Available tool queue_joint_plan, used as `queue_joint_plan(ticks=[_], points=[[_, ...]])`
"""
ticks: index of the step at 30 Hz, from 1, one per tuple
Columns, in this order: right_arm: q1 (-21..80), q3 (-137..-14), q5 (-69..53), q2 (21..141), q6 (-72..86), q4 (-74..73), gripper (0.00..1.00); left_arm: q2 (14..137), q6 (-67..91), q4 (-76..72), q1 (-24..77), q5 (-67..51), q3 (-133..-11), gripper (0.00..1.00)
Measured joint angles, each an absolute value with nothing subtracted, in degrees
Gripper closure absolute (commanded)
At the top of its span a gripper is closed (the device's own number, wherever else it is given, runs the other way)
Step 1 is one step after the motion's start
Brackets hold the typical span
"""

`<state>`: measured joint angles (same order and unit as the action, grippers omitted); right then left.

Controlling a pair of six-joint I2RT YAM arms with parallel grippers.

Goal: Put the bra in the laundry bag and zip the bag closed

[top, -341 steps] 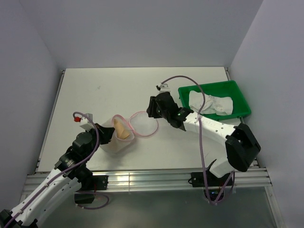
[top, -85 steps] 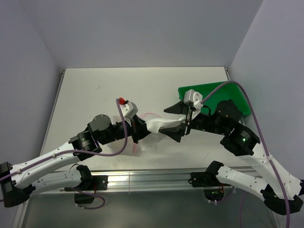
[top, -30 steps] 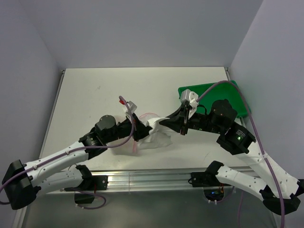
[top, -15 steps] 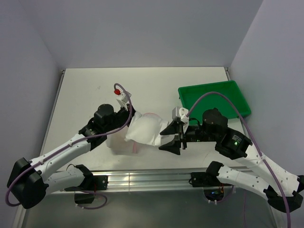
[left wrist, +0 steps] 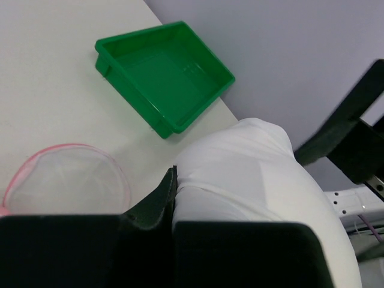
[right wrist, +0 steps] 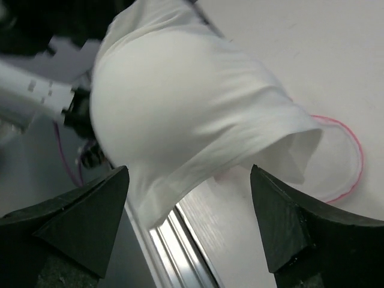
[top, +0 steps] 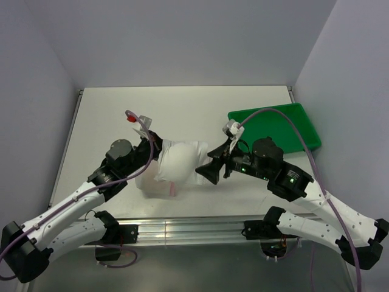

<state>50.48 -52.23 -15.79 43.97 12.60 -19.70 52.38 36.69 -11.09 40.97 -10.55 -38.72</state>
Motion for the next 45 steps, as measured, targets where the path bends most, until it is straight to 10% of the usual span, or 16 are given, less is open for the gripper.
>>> queue_joint_plan(ticks=[17,45], points=[[46.65,-52.23,-18.61,50.17,17.8,-5.93,0.0,43.57,32.1,-11.31,45.12,-5.04,-32.99,1.0],[44.27,-68.34,-25.17,56.47,2.24,-31.22,0.02,43.11,28.14,-7.31,50.28,-2.42,-32.69,1.0]])
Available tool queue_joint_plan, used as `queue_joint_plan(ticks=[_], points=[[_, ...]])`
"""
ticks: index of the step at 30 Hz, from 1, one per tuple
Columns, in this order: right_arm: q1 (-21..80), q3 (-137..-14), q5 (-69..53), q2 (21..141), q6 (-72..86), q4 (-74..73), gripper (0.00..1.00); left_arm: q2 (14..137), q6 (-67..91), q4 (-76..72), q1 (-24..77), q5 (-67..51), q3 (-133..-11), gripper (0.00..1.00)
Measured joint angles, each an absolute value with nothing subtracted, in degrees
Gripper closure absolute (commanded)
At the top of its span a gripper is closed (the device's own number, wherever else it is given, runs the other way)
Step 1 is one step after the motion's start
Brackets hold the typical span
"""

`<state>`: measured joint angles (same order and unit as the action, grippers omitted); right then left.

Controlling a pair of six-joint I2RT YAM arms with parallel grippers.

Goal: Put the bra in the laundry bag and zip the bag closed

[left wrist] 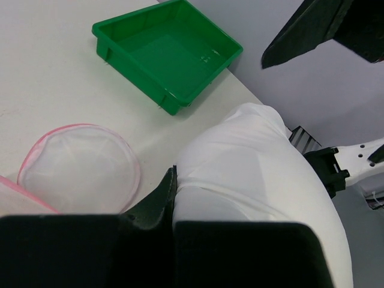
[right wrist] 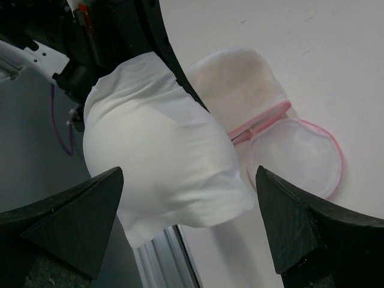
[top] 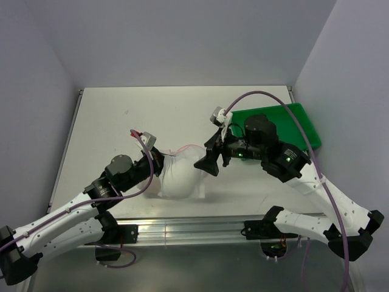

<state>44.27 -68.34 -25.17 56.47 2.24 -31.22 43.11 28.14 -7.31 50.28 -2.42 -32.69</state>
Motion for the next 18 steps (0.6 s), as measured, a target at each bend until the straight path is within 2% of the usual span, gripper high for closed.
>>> queue_joint_plan(ticks=[8,15,18], points=[[44.62,-66.17,-32.03,63.46,1.8,-29.47,0.02,43.07,28.12,-7.46,50.52,-2.79,-32.69,1.0],[44.64,-61.56,-36.75,63.83,2.24,-25.08,0.04,42.74,28.12,-6.44,50.61,-2.92,-32.71,1.0],[44.62,-57.36,-38.98,62.54,4.08,-20.49,0.11,42.46,28.1,-5.43,50.61,-2.92,-32.75,1.0]])
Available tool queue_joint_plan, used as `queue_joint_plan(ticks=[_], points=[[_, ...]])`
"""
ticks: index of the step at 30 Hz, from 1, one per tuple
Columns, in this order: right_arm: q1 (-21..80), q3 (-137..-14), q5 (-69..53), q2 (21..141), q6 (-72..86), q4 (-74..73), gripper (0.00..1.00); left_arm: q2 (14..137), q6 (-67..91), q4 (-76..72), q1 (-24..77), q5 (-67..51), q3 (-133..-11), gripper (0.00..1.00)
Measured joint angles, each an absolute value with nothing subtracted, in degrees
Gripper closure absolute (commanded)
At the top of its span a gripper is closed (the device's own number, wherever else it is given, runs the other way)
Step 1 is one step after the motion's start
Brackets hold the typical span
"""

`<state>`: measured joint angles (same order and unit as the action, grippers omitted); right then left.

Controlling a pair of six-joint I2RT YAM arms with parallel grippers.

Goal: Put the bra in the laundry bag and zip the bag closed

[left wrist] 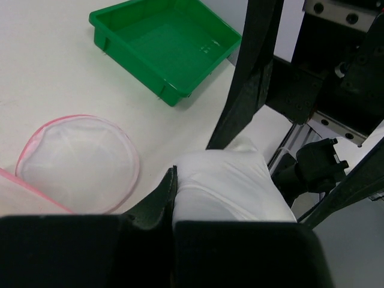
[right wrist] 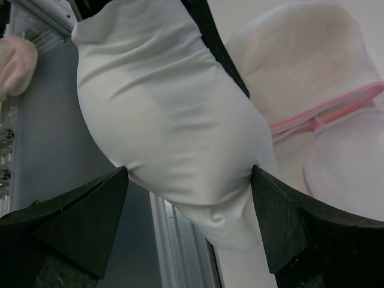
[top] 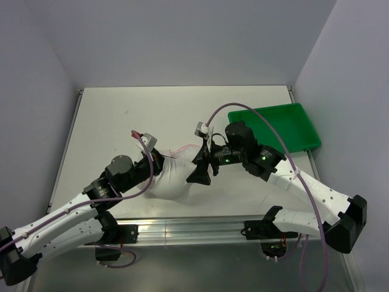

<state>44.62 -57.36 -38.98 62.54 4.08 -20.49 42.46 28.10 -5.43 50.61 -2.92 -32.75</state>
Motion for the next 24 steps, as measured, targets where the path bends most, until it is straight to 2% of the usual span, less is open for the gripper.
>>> queue_joint_plan(ticks=[4,5,7,8,10,11,13,14,16,17,20,24], points=[[44.64,-53.1,-41.41,60.58,6.59,-16.58,0.25,42.52,28.12,-4.43,50.72,-3.14,-33.19,1.0],[44.62,-52.6,-41.78,60.29,7.05,-15.84,0.4,42.54,28.12,-4.25,50.72,-3.16,-33.5,0.99],[44.62,-52.14,-42.41,59.94,7.9,-14.52,0.57,42.57,28.12,-3.95,50.74,-3.22,-34.06,0.96],[44.62,-52.1,-42.59,59.86,8.08,-14.2,0.72,42.57,28.12,-3.81,50.76,-3.31,-34.39,0.9],[44.62,-52.07,-42.63,59.7,8.45,-13.63,0.84,42.52,28.08,-3.51,50.83,-3.55,-34.94,0.81],[44.62,-52.07,-42.59,59.57,8.73,-13.52,0.91,42.46,28.08,-3.2,50.83,-3.62,-35.27,0.65],[44.6,-52.07,-42.59,59.22,8.99,-13.56,0.98,42.33,27.83,-2.28,50.83,-3.6,-35.88,0.48],[44.58,-52.07,-42.61,58.92,9.06,-13.63,1.0,42.06,27.77,-1.34,50.81,-3.51,-36.27,0.32],[43.9,-52.05,-42.92,58.17,8.93,-13.72,1.0,41.25,27.83,1.06,50.81,-3.2,-37.12,0.22],[43.57,-52.05,-43.2,57.84,8.84,-13.76,1.0,40.53,28.1,2.85,50.81,-3.11,-37.76,0.13],[41.89,-52.03,-44.31,56.71,7.88,-13.91,1.0,37.91,28.88,8.27,50.81,-2.94,-40.07,0.04],[40.42,-52.05,-45.78,56.03,5.04,-15.33,1.0,31.29,29.8,15.44,50.83,-1.13,-43.11,0.01]])
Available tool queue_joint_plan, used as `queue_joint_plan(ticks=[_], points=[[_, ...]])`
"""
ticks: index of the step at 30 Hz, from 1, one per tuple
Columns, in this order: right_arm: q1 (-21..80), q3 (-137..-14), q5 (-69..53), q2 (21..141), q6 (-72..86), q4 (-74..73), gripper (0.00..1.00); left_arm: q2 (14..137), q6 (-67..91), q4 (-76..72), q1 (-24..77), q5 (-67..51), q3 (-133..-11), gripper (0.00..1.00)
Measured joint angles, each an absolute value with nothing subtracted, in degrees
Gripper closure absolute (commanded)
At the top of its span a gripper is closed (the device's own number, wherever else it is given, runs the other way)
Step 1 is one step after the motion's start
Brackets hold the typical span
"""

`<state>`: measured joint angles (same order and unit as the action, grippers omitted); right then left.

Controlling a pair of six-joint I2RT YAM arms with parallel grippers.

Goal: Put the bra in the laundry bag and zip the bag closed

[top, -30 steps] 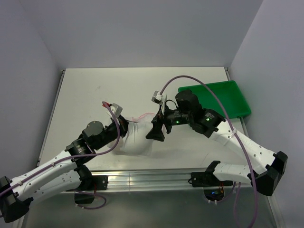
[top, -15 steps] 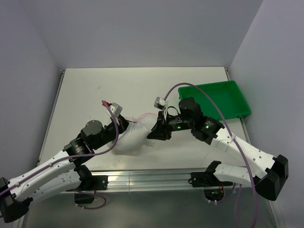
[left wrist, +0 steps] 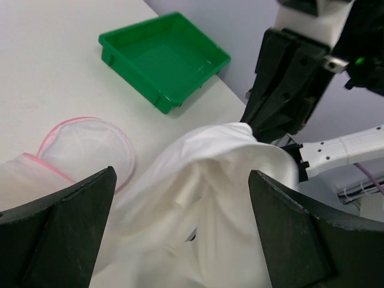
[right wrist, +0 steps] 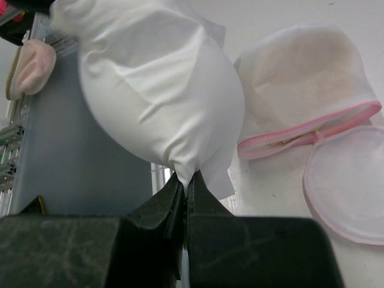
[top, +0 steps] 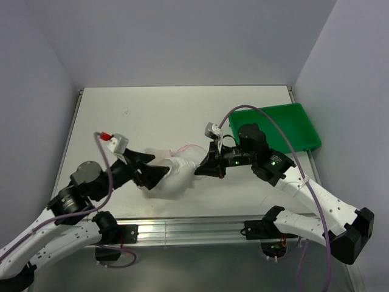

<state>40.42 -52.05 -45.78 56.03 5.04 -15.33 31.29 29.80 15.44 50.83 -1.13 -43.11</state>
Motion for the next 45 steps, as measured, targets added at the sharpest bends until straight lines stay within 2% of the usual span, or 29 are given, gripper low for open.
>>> queue_joint_plan(ticks=[9,21,22,25,26,27,28,31,33,34,36,37,38,39,45], points=[[40.16,-52.18,-48.42,58.37,0.49,-18.59,1.0,23.46,31.16,20.78,50.81,0.86,-47.27,0.01],[40.16,-56.21,-51.77,60.12,-3.75,-21.69,1.0,32.82,30.65,16.21,50.81,-9.3,-41.32,0.02],[40.16,-56.38,-51.75,60.27,-4.01,-21.93,1.0,33.26,30.65,15.7,50.81,-10.24,-41.12,0.12],[40.12,-56.69,-51.75,60.38,-4.58,-23.0,1.0,33.39,30.55,14.44,50.81,-12.08,-40.73,0.27],[40.1,-56.9,-51.72,60.36,-4.67,-23.31,1.0,33.21,30.61,13.91,50.81,-12.49,-40.58,0.48],[40.1,-57.19,-51.7,60.36,-4.82,-23.66,1.0,33.01,30.96,13.54,50.81,-12.82,-40.42,0.55],[40.12,-57.47,-51.66,60.34,-4.93,-23.81,1.0,32.73,30.57,13.06,50.81,-13.08,-40.25,0.7],[40.1,-58.3,-50.81,60.01,-5.06,-24.36,1.0,32.03,30.85,11.55,50.83,-13.93,-39.97,1.0],[40.1,-58.65,-50.26,59.7,-5.04,-24.64,1.0,31.62,30.85,10.55,50.83,-14.24,-39.88,1.0],[40.1,-58.94,-49.93,59.53,-5.02,-24.75,0.8,31.42,30.83,10.13,50.83,-14.28,-39.86,1.0],[40.1,-59.24,-49.17,59.02,-4.6,-24.73,0.49,31.2,30.94,9.23,50.83,-14.24,-39.77,1.0],[40.1,-59.27,-48.84,58.65,-4.25,-24.56,0.17,31.07,31.09,8.99,50.83,-14.17,-39.72,1.0],[40.07,-59.29,-48.49,58.24,-3.6,-24.32,0.07,30.96,31.2,8.49,50.83,-14.15,-39.53,1.0],[40.07,-59.33,-48.1,57.82,-3.79,-23.94,0.01,30.94,31.29,7.97,50.83,-14.11,-39.33,1.0],[40.18,-62.24,-46.65,56.8,-3.07,-23.64,0.0,32.73,31.68,4.99,50.81,-14.28,-38.72,1.0]])
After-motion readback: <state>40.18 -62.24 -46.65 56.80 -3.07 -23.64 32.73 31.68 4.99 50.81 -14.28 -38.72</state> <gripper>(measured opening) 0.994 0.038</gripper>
